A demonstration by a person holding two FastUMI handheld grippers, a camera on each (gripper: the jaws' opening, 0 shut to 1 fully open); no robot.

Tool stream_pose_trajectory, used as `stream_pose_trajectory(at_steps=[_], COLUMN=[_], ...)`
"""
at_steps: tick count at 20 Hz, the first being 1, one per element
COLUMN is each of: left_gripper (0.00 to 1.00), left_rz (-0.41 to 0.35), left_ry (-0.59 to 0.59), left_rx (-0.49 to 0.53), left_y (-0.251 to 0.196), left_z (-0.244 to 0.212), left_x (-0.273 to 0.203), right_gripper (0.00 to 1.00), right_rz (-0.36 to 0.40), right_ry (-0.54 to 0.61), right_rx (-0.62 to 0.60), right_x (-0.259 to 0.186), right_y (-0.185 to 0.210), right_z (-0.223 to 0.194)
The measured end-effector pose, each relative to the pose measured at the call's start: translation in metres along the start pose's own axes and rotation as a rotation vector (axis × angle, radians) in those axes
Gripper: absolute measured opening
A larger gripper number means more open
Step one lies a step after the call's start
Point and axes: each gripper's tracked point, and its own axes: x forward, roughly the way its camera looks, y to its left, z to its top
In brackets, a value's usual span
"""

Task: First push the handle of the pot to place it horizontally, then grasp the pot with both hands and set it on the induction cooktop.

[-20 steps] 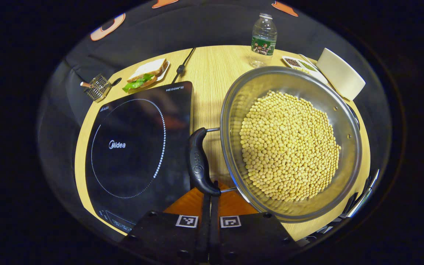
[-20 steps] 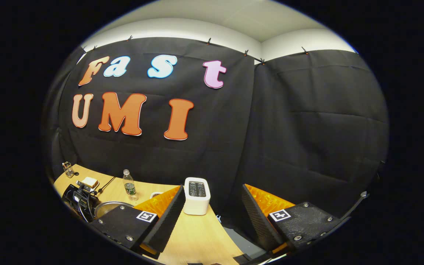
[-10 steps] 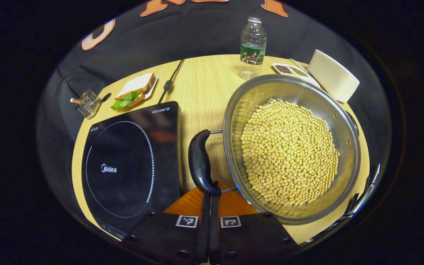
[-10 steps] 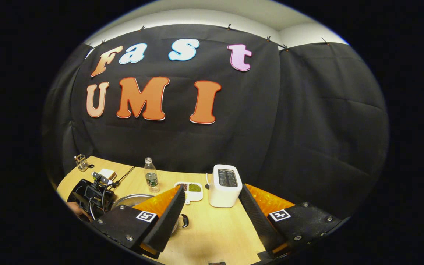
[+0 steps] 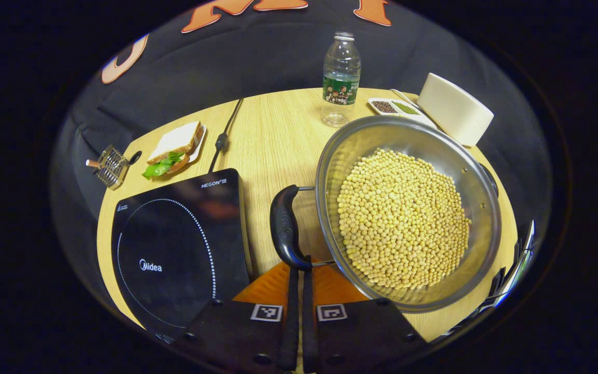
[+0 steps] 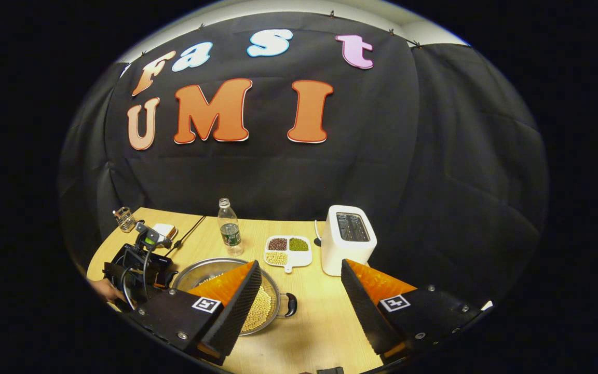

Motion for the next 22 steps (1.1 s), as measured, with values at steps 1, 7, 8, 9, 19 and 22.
stream_pose_trajectory(at_steps=[1, 7, 8, 9, 19, 22], left_gripper=[0.17, 0.74, 0.85, 0.88, 0.99, 0.99], left_rz=[-0.008, -0.084, -0.085, -0.084, -0.016, 0.007], left_ry=[-0.009, -0.137, -0.155, -0.166, -0.117, -0.118], left_rx=[0.002, -0.064, -0.063, -0.059, -0.162, -0.177], left_y=[0.002, 0.011, 0.011, 0.011, -0.002, -0.001], left_z=[0.002, 0.021, 0.028, 0.035, 0.051, 0.055], left_x=[-0.005, -0.062, -0.067, -0.070, -0.004, 0.011], right_gripper=[0.96, 0.96, 0.96, 0.95, 0.96, 0.96], right_rz=[0.004, 0.043, 0.050, 0.062, 0.095, 0.088], right_ry=[0.020, 0.124, 0.142, 0.162, 0.312, 0.362], right_rx=[0.012, 0.055, 0.058, 0.058, 0.025, 0.019], right_x=[0.007, 0.039, 0.043, 0.048, 0.090, 0.105], right_y=[0.000, 0.009, 0.012, 0.016, 0.031, 0.032], right_z=[-0.005, -0.037, -0.041, -0.048, -0.102, -0.123])
